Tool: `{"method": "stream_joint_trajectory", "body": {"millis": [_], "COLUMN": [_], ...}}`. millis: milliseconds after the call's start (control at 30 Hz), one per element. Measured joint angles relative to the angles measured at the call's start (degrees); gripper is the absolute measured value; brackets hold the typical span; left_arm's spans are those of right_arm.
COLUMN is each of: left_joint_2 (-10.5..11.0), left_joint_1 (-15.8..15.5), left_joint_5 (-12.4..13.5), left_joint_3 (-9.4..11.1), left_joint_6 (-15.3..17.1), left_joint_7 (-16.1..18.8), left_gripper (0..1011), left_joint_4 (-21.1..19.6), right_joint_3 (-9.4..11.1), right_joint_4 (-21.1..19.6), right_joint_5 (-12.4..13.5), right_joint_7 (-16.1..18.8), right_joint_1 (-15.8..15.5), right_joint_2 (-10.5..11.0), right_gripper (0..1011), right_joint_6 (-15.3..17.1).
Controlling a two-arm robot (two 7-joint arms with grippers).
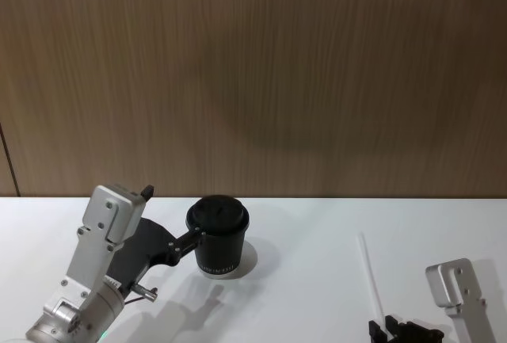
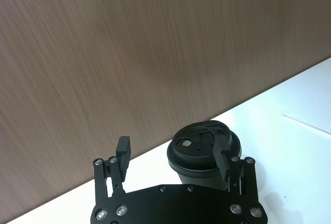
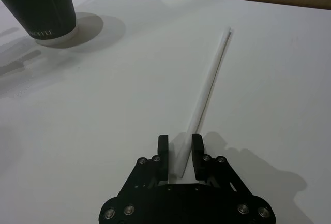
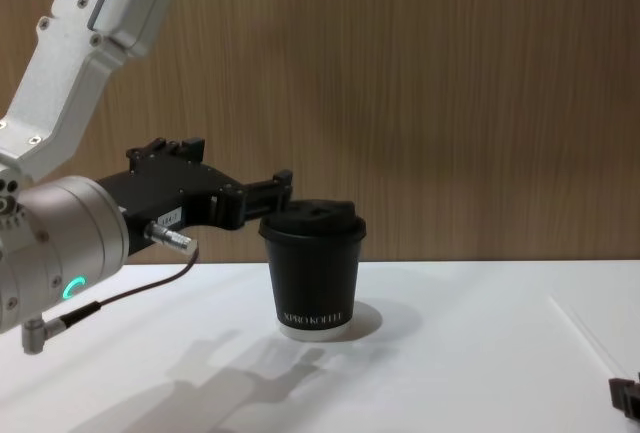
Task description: Pick up the straw with one hand, pass it to the other hand, and insert it into the cup.
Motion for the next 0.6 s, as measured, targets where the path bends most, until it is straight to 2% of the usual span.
{"method": "stream_joint_trajectory", "body": {"millis": [600], "left_joint_2": [0.00], "left_joint_1": [0.00], "left_joint_5": [0.00], "left_joint_3": [0.00], "left_joint_6": [0.00], "left_joint_7": [0.00], "left_gripper": [1002], "left_joint_4": [0.00], "right_joint_3": [0.00], "right_joint_4": [0.00], "right_joint_5": [0.01], "right_joint_7": [0.00], "right_joint_1": [0.00], "right_joint_2": [0.00], "right_gripper": [156], "right_joint_6": [0.00]}}
